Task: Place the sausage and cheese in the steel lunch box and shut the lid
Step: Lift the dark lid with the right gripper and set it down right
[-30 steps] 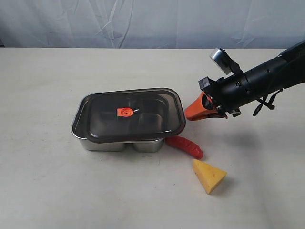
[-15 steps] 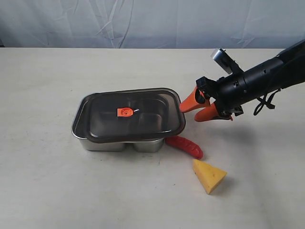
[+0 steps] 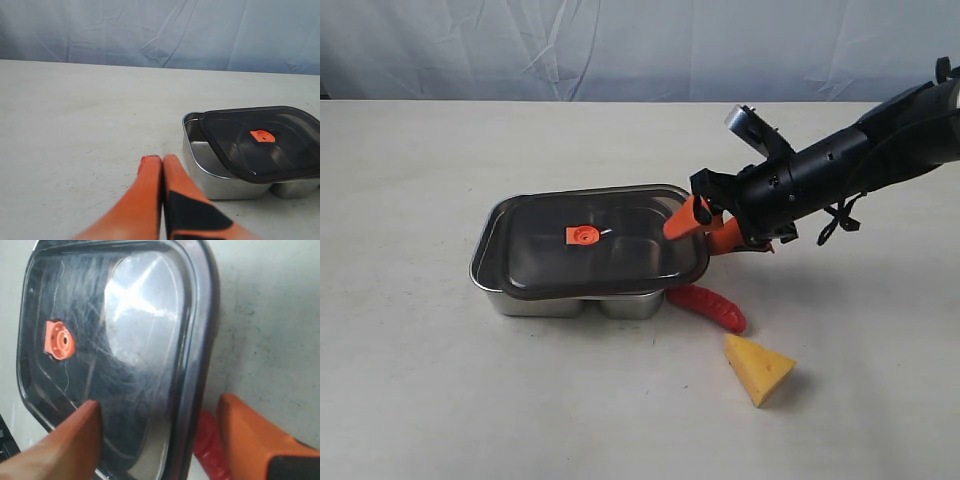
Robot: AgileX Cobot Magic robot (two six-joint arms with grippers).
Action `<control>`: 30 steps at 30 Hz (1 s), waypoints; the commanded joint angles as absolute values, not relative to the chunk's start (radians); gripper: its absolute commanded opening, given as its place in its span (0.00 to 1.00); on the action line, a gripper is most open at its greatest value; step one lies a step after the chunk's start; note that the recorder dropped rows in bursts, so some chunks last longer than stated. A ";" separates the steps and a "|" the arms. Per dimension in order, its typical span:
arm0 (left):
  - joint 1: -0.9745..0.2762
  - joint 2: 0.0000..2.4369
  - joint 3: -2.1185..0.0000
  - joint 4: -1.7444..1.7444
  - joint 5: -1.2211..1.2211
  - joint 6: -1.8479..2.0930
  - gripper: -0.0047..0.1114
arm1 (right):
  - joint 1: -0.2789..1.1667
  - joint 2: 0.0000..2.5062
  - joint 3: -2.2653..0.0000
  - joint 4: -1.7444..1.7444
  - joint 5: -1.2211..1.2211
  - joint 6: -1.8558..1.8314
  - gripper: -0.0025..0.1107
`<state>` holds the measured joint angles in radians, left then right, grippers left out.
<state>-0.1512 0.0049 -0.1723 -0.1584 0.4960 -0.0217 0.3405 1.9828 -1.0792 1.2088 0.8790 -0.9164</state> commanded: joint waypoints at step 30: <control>-0.148 0.000 -0.170 -0.156 0.486 -0.022 0.04 | 0.337 1.664 -1.082 1.275 1.053 -0.916 0.02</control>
<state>-0.1512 0.0049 -0.1723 -0.1584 0.4960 -0.0217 0.3410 1.7126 -1.0814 1.2506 1.0424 -0.9060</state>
